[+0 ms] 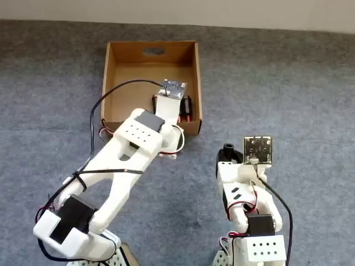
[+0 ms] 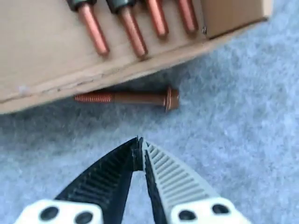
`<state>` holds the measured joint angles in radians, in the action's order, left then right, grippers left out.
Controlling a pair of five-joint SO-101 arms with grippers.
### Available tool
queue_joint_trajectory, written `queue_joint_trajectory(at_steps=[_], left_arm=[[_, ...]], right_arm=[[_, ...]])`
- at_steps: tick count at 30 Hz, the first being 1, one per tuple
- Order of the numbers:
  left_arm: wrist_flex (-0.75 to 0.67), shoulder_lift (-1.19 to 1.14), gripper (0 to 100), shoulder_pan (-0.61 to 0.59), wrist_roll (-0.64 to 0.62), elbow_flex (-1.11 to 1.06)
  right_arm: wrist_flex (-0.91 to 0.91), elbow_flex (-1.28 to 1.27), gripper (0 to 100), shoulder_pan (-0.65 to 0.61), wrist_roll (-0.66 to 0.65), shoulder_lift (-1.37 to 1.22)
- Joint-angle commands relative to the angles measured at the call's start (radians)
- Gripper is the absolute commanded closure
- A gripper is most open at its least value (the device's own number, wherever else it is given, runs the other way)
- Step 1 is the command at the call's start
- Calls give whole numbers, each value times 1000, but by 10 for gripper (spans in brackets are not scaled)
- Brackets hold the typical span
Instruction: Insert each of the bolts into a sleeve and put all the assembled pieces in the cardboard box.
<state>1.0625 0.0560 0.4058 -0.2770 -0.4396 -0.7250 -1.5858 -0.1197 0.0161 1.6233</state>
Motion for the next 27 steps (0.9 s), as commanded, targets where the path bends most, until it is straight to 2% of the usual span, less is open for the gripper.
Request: queue_joint_trajectory(at_steps=[1, 4, 17, 27], left_arm=[[-94, 19, 899, -5, 3, -16], [-132, -28, 807, -5, 2, -25], [-258, -84, 818, -13, 8, -21], [-264, -85, 818, -12, 8, -51]], right_arm=[[13, 7, 993, -4, 3, 15], [13, 7, 993, -4, 3, 15], [13, 7, 993, -4, 3, 15], [-4, 8, 993, -4, 3, 15]])
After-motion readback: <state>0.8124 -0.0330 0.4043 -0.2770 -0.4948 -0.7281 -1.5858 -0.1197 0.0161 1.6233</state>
